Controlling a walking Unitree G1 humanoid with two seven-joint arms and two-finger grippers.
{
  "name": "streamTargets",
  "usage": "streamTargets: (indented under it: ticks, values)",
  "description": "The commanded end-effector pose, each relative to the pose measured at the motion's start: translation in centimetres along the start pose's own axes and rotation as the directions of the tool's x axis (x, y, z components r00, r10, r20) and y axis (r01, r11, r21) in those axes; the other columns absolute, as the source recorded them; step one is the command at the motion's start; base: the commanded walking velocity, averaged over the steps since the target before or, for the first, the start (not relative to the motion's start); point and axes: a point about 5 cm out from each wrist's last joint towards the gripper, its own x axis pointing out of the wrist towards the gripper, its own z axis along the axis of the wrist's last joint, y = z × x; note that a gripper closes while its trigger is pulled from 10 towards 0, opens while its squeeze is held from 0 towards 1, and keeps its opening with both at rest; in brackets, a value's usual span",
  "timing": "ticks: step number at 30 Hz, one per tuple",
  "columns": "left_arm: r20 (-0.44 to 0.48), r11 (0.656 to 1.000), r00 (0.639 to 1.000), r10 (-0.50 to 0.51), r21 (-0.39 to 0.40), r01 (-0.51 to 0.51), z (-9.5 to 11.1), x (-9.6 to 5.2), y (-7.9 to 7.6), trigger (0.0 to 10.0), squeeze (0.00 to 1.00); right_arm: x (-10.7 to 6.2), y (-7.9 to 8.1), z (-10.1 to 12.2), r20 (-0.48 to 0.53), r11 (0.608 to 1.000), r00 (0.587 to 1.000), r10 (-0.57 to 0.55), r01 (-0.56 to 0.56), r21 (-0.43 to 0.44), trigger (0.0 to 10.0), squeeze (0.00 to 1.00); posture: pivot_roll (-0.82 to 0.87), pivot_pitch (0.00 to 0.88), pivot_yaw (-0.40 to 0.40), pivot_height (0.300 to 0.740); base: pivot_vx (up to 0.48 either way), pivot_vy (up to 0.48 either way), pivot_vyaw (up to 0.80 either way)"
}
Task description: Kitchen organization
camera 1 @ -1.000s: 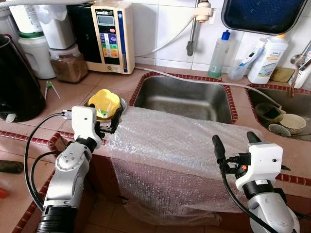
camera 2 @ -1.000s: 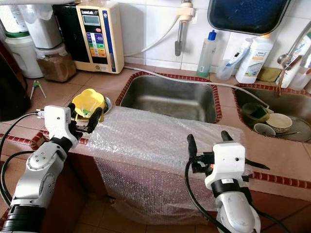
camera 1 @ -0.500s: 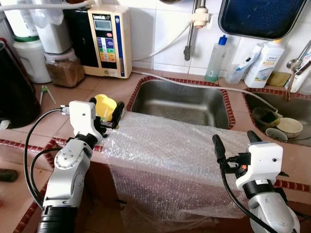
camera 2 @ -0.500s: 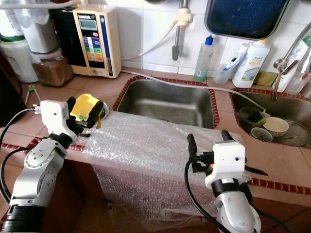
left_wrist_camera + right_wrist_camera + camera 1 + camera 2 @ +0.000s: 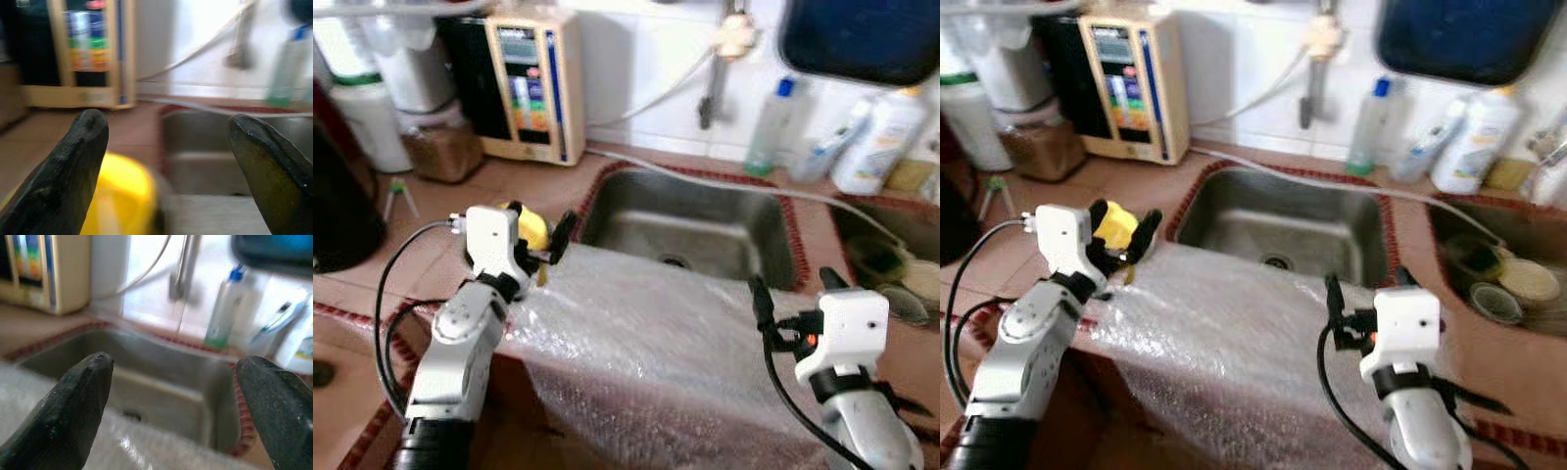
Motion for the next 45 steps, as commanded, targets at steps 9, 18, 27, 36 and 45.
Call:
streamTargets:
  ticks: [9, 18, 27, 36, 45]
  values:
    - [0.011, 0.999, 0.999, -0.039, -0.014, 0.039, 0.4, 0.6, -1.5, 10.0, 0.00, -0.4, -0.9, -0.5, -0.027, 0.999, 0.999, -0.031, 0.031, -0.024, 10.0, 0.00, 0.04, 0.000, -0.009, 0.740, 0.272, 0.000, 0.00]
    - [-0.007, 0.998, 0.998, -0.056, -0.004, 0.056, 0.0, 0.1, -1.7, 10.0, 0.00, -0.4, -0.8, -0.5, -0.023, 0.999, 0.999, -0.030, 0.030, -0.024, 10.0, 0.00, 0.04, 0.000, -0.003, 0.740, 0.000, 0.000, 0.00]
    - [0.021, 0.998, 0.999, 0.046, 0.033, -0.046, 0.7, -1.1, 0.4, 10.0, 0.00, -0.4, -0.3, 0.5, -0.007, 0.999, 0.999, 0.044, -0.044, 0.005, 10.0, 0.00, 0.06, 0.000, -0.007, 0.740, 0.000, 0.000, 0.00]
    - [0.001, 1.000, 1.000, -0.003, 0.027, 0.003, 1.0, -2.6, 1.0, 10.0, 0.00, -1.8, 0.4, -0.3, -0.085, 0.963, 0.960, 0.266, -0.260, 0.071, 10.0, 0.00, 0.09, 0.000, -0.021, 0.740, 0.000, 0.000, 0.00]
    - [-0.120, 0.969, 0.963, -0.240, -0.093, 0.230, 0.5, -3.3, 1.2, 10.0, 0.00, -1.3, 1.5, -0.8, -0.101, 0.918, 0.914, 0.393, -0.382, 0.109, 10.0, 0.00, 0.12, 0.000, -0.037, 0.740, 0.000, 0.000, 0.00]
